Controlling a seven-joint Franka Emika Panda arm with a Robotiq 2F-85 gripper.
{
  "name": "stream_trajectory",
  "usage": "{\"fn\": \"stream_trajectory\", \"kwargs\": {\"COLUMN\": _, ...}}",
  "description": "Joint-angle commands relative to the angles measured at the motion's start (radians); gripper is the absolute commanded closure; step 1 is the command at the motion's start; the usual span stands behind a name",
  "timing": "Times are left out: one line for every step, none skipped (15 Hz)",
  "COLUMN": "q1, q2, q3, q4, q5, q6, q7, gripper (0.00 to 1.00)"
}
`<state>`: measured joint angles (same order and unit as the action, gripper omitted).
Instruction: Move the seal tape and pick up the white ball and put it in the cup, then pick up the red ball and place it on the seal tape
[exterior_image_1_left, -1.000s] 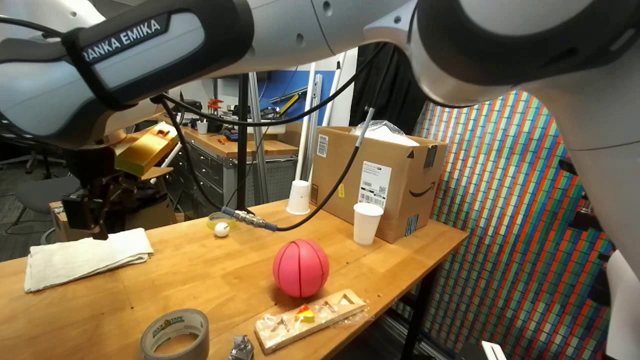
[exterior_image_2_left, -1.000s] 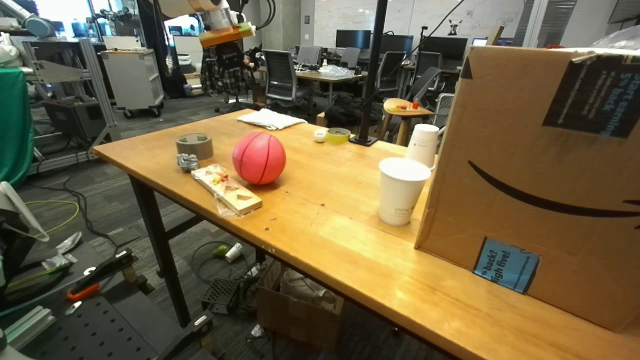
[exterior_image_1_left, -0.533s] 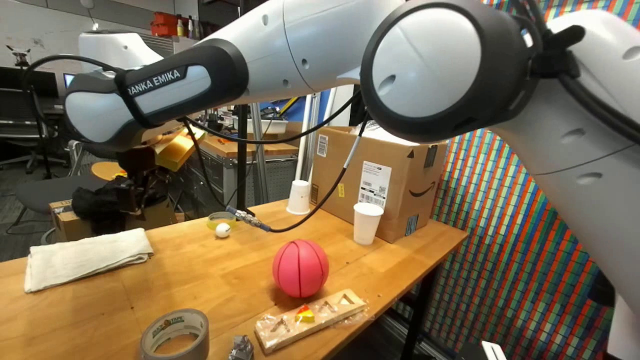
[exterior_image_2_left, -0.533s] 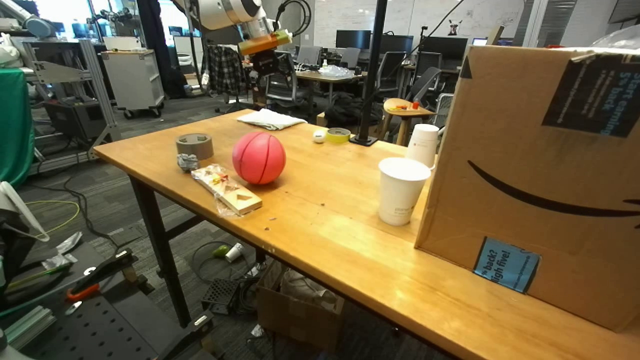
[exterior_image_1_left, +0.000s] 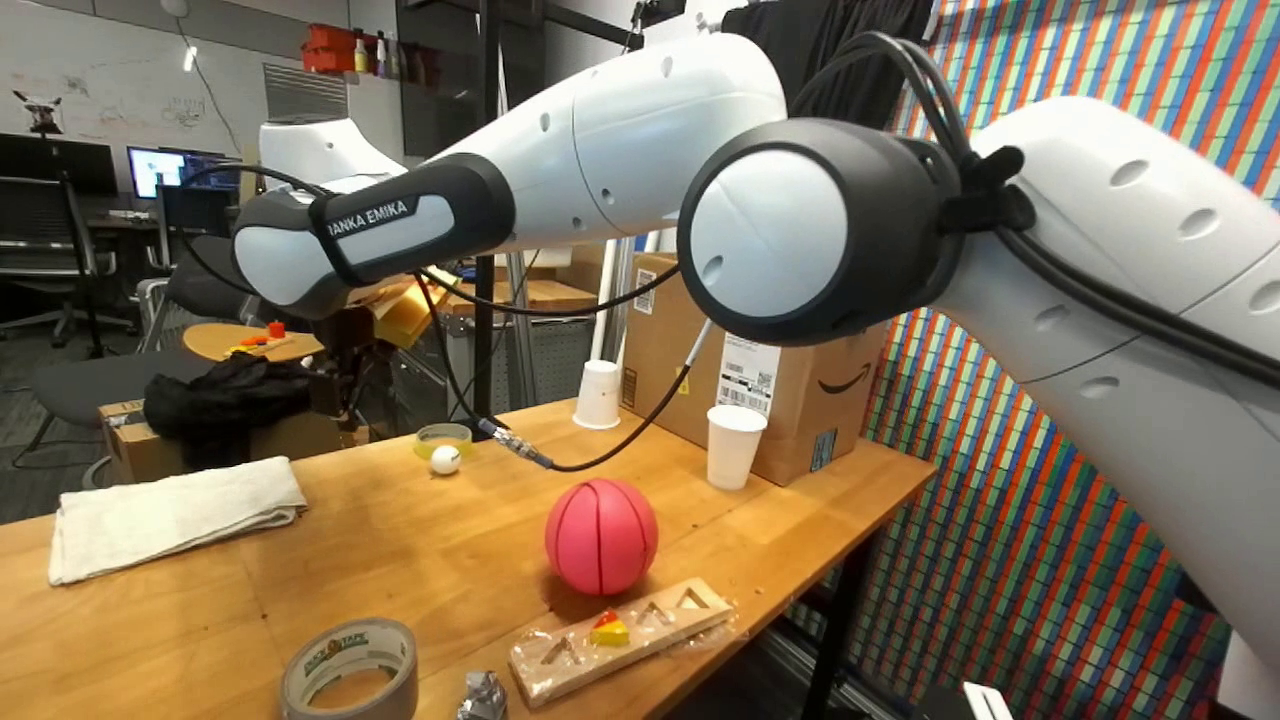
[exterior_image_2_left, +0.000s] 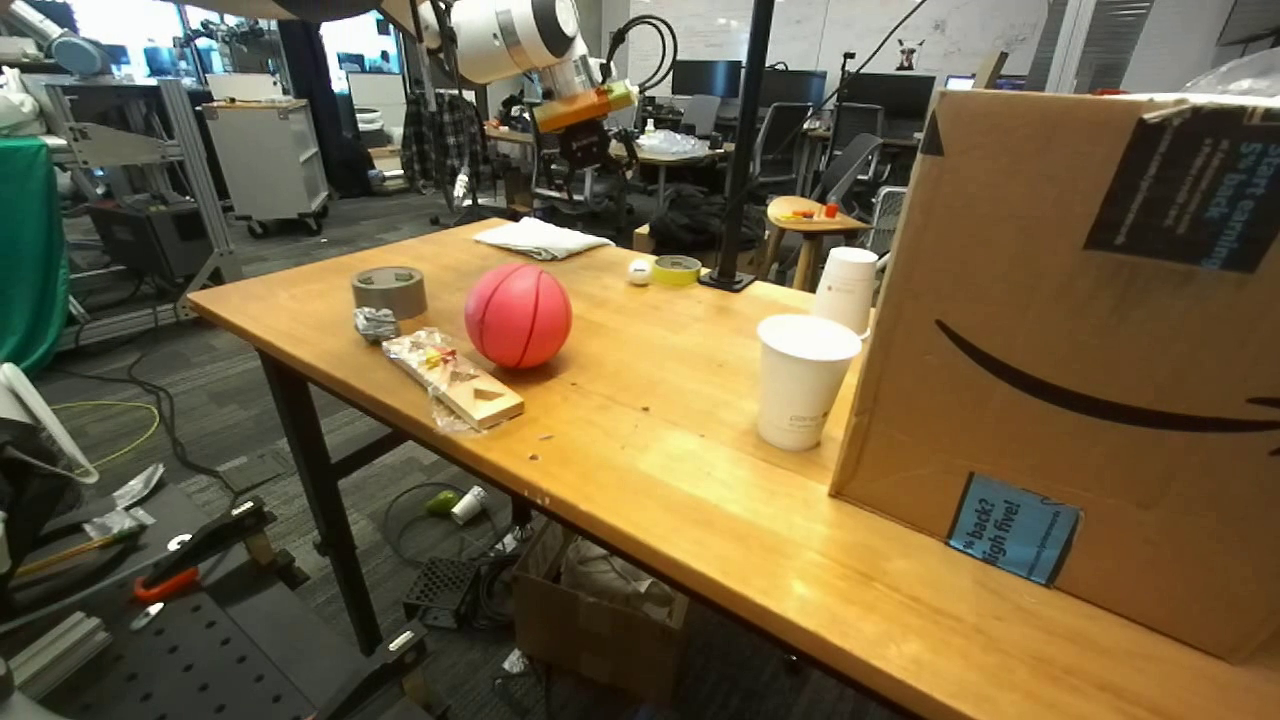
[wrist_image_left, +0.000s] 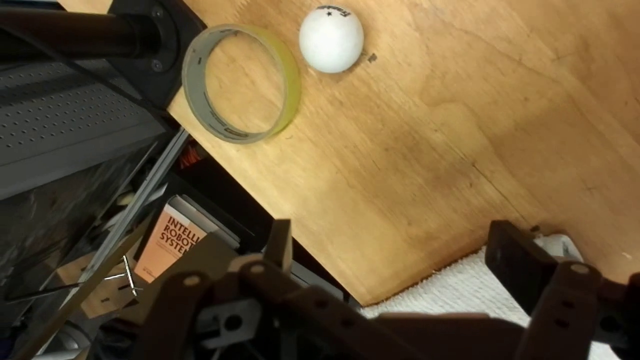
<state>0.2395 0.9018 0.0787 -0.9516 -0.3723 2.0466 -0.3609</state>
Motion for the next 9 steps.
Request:
{"fn": "stream_trajectory", "kwargs": {"q1": -0.013, "q2": 0.082, "q3": -0.020, "q4": 0.125, "q5": 0.032, "q6": -0.034, "q7": -0.032, "gripper": 0.00}}
{"fn": "stream_trajectory", "kwargs": {"q1": -0.029, "q2": 0.090, "q3": -0.008, "q4": 0.128, "q5": 0.022, "q6": -0.032, "q7": -0.023, "gripper": 0.00}}
{"fn": "stream_trajectory", "kwargs": {"q1": -0.038, "q2": 0.098, "q3": -0.009, "q4": 0.132, "q5": 0.023, "q6": -0.034, "q7": -0.021, "gripper": 0.00}}
{"fn": "stream_trajectory", "kwargs": {"q1": -0.034, "q2": 0.109, "q3": -0.028, "q4": 0.145, "q5": 0.040, "q6": -0.038, "q7": -0.022, "gripper": 0.00}}
{"fn": "stream_trajectory", "kwargs": {"q1": -0.055, "q2": 0.108, "q3": -0.010, "q4": 0.137, "q5": 0.026, "q6": -0.036, "q7": -0.014, "gripper": 0.00}}
{"fn": "stream_trajectory", "kwargs": {"q1": -0.064, "q2": 0.110, "q3": -0.010, "q4": 0.135, "q5": 0.028, "q6": -0.036, "q7": -0.011, "gripper": 0.00}}
{"fn": "stream_trajectory", "kwargs": {"q1": -0.072, "q2": 0.109, "q3": -0.009, "q4": 0.130, "q5": 0.029, "q6": -0.038, "q7": -0.007, "gripper": 0.00}}
{"fn": "stream_trajectory", "kwargs": {"q1": -0.080, "q2": 0.110, "q3": -0.008, "q4": 0.125, "q5": 0.029, "q6": -0.039, "q7": -0.006, "gripper": 0.00}}
{"fn": "stream_trajectory", "kwargs": {"q1": -0.085, "q2": 0.111, "q3": -0.008, "q4": 0.121, "q5": 0.028, "q6": -0.040, "q7": -0.004, "gripper": 0.00}}
